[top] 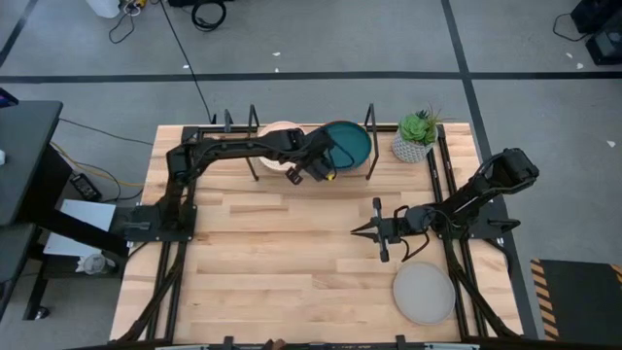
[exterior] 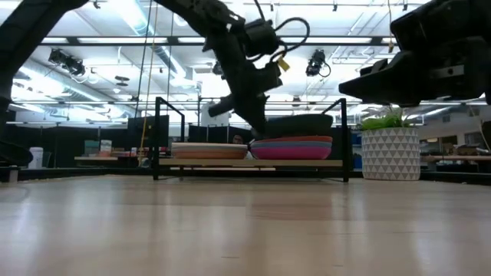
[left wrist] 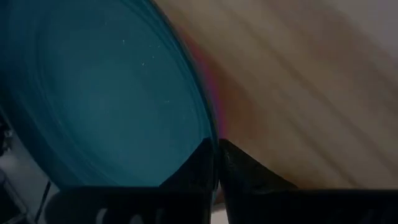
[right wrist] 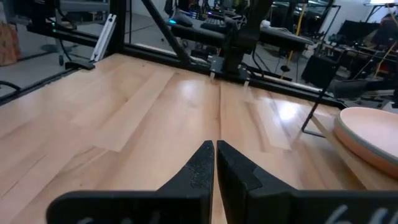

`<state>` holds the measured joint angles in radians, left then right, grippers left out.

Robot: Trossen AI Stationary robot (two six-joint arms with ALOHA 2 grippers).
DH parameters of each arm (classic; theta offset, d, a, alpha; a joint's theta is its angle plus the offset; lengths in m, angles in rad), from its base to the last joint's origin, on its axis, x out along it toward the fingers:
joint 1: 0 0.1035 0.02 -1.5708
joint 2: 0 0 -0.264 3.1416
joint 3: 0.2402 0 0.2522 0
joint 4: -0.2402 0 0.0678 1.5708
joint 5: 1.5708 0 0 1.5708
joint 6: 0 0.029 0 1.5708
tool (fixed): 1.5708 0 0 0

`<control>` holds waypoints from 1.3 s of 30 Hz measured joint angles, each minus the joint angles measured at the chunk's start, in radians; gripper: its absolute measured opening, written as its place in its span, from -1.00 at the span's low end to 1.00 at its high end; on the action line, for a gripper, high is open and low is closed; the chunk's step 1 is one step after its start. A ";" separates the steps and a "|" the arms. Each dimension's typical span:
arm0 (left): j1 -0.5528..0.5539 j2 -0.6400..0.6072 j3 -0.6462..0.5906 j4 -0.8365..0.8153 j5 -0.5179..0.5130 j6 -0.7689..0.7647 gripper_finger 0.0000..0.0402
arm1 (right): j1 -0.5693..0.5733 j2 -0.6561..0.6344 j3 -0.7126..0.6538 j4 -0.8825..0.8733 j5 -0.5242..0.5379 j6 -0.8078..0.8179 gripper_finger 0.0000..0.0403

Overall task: Place and stack plates onto a shelf
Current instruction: Stack the dark blue plate on top of the dark orange plate on the shelf, then stack the light brown plate on top of the light orange plate on the shelf

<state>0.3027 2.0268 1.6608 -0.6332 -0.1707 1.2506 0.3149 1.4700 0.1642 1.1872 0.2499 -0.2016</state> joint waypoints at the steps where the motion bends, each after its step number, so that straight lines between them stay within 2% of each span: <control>1: 0.006 0.007 0.000 0.016 -0.001 0.000 -0.88 | 0.000 0.000 0.000 0.001 0.010 -0.005 -0.88; 6: 0.042 0.016 0.001 0.066 -0.010 -0.014 -0.74 | 0.000 0.000 0.000 0.006 0.069 -0.011 -0.88; 13: 0.061 0.009 0.000 0.044 -0.014 -0.062 -0.45 | -0.002 0.000 0.000 0.017 0.102 -0.022 -0.88; 18: 0.043 -0.023 0.001 0.019 -0.035 -0.234 -0.40 | -0.010 0.000 0.000 0.019 0.109 -0.026 -0.88; 22: 0.030 -0.028 0.001 -0.015 -0.066 -0.314 -0.40 | -0.010 0.000 0.000 0.019 0.109 -0.032 -0.88; 26: 0.019 -0.031 0.001 -0.038 -0.074 -0.502 -0.40 | -0.010 0.000 0.000 0.019 0.109 -0.037 -0.88; 28: 0.006 -0.031 0.001 -0.087 -0.026 -0.576 -0.40 | -0.011 0.000 0.000 0.019 0.109 -0.037 -0.88; 34: -0.087 -0.031 0.001 -0.277 0.205 -0.759 -0.49 | -0.010 0.000 0.000 0.016 0.109 -0.086 -0.88; 39: -0.196 -0.031 0.001 -0.387 0.297 -0.821 -0.58 | -0.010 0.000 0.000 0.016 0.128 -0.097 -0.88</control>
<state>0.1066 1.9953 1.6615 -1.0201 0.1261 0.4292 0.3046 1.4700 0.1642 1.2030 0.3781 -0.2989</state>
